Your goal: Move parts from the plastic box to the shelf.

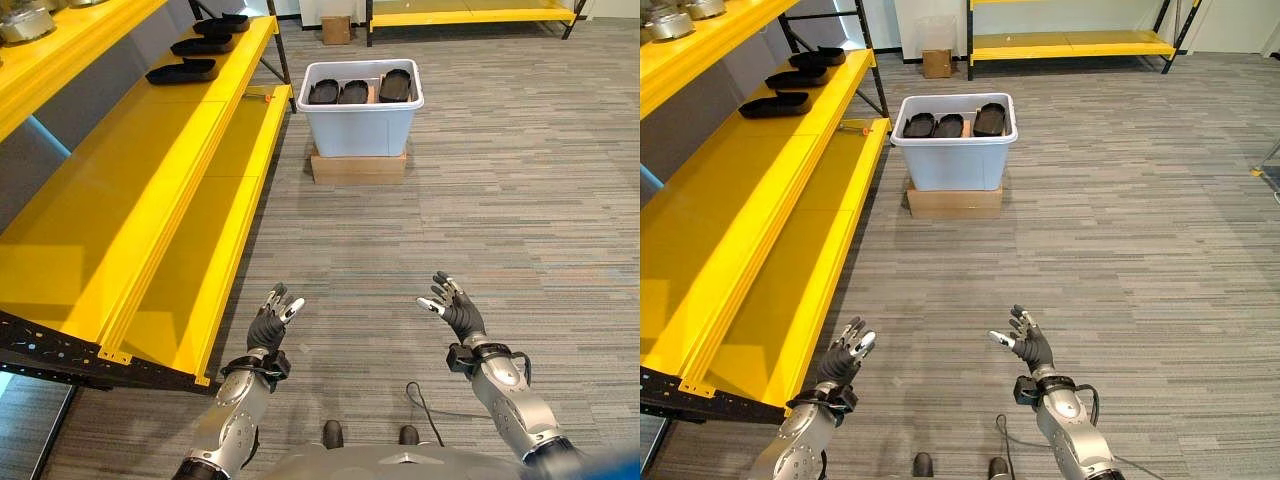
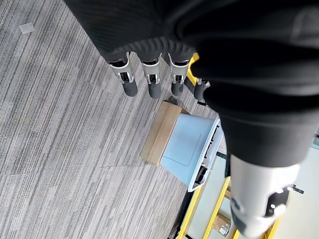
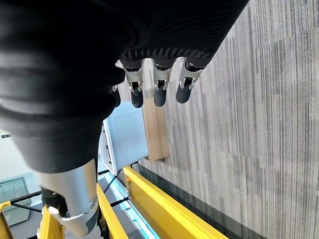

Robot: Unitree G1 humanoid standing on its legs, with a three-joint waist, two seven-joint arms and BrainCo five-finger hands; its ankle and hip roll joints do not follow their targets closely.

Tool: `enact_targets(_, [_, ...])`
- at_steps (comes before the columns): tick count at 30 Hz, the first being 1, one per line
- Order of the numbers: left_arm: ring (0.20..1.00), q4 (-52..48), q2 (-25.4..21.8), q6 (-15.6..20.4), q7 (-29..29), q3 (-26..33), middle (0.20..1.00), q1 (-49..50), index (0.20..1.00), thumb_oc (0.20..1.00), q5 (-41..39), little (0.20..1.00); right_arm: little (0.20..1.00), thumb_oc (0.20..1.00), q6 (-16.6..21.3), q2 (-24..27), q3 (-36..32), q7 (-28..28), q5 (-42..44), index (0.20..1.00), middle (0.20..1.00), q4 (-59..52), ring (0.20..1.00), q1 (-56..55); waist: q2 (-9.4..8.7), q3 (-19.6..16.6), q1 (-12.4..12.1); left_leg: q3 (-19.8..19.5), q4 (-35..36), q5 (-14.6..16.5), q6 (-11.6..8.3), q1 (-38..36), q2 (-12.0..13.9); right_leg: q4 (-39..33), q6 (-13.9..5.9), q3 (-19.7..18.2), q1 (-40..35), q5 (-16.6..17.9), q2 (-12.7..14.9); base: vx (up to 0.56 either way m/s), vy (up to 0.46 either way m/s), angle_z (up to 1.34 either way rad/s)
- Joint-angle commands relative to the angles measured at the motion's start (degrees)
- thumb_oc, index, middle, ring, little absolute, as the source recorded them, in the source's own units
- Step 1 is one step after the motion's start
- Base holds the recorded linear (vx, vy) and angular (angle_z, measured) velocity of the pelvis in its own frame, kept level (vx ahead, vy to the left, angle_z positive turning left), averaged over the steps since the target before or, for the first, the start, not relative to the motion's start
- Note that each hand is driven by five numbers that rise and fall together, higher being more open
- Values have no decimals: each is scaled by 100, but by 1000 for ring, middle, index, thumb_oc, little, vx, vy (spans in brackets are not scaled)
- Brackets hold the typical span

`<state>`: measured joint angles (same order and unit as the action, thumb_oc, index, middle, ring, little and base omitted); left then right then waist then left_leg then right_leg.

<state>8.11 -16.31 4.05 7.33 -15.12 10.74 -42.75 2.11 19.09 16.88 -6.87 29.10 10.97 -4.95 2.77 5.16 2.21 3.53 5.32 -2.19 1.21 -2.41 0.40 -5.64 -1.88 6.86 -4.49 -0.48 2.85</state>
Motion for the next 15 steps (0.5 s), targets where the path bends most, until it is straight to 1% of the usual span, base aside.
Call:
enact_targets(1, [1000,-231,-171,204,-99,177,1000,-223,1000,1000,244,1000,1000,1000,183,1,68,39,87,1000,1000,-174,1000,48,-240,-73,-43,-157,-32,588,-179,-216,184,64,-344,245,-78,-261,305,0,0,0])
enact_targets(15, [1000,-263,-168,235,-63,194,1000,-242,1000,1000,221,1000,1000,1000,207,7,47,-70,-170,1000,1000,-209,1000,139,-242,-51,-45,-140,-32,631,-138,-198,142,64,-382,205,-33,-239,340,0,0,0])
